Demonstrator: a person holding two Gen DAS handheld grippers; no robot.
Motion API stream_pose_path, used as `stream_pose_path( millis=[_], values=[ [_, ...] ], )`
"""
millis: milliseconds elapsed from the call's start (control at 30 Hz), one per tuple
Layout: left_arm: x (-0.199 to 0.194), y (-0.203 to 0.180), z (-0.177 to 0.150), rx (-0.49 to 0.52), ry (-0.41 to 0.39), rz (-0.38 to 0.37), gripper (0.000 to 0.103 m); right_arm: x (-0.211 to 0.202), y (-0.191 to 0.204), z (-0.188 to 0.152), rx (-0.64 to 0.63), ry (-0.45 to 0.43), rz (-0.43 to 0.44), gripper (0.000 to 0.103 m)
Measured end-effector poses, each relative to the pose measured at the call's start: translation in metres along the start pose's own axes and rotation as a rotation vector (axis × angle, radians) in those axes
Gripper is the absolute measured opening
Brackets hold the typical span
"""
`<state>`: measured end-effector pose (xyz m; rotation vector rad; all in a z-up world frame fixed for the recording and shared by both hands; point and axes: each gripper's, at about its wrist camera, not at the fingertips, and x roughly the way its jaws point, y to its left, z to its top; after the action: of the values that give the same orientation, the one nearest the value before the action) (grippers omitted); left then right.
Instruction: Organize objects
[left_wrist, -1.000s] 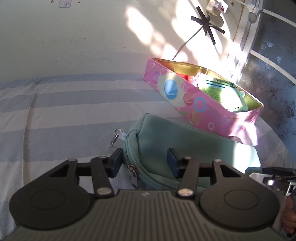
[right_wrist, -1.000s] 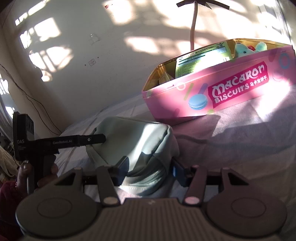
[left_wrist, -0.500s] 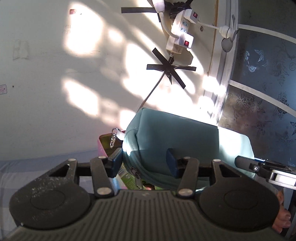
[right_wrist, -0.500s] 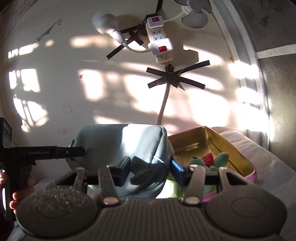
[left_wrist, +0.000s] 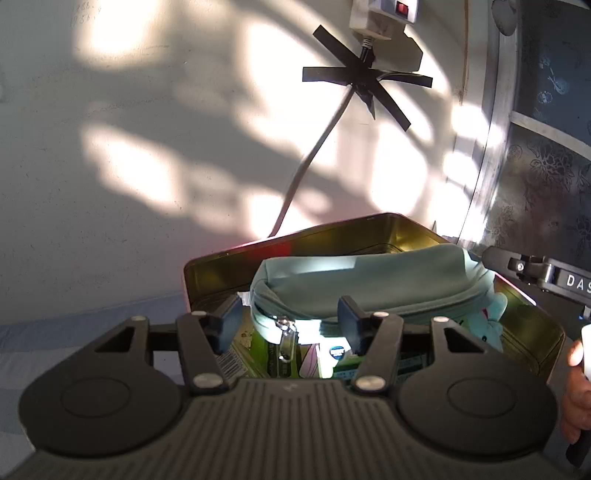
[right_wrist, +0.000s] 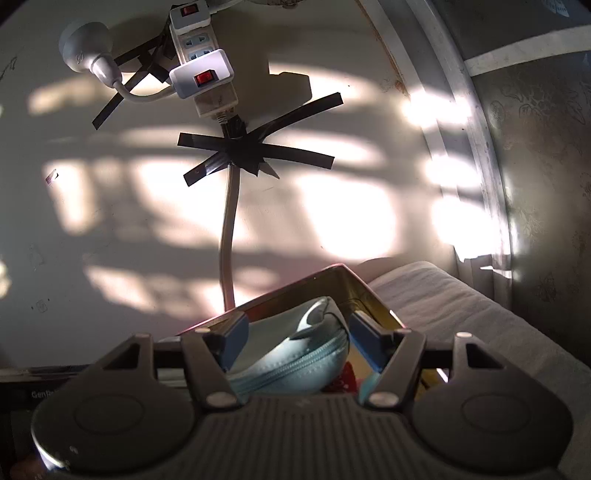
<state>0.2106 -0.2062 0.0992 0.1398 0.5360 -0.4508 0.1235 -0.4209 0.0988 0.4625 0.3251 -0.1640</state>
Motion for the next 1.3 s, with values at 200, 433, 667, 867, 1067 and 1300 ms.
stream_pose_path(
  millis=[200, 433, 667, 867, 1067, 1300],
  values=[
    [-0.040, -0.031, -0.013, 0.099, -0.034, 0.054, 0.060, -0.060, 0.025, -0.026, -0.022, -0.087, -0.016, 0.064],
    [-0.092, -0.036, -0.044, 0.143, -0.077, 0.085, 0.067, -0.139, 0.058, -0.064, -0.062, -0.199, -0.057, 0.069],
    [-0.125, -0.023, -0.080, 0.107, -0.061, 0.094, 0.069, -0.187, 0.076, -0.106, -0.067, -0.200, -0.081, 0.069],
    [-0.136, -0.016, -0.107, 0.077, -0.022, 0.090, 0.069, -0.202, 0.082, -0.126, -0.056, -0.133, -0.069, 0.069],
    [-0.141, -0.008, -0.125, 0.058, 0.003, 0.098, 0.071, -0.211, 0.091, -0.138, -0.049, -0.108, -0.066, 0.070],
    [-0.148, 0.007, -0.143, 0.024, 0.015, 0.120, 0.081, -0.217, 0.107, -0.144, -0.067, -0.115, -0.066, 0.072]
  ],
)
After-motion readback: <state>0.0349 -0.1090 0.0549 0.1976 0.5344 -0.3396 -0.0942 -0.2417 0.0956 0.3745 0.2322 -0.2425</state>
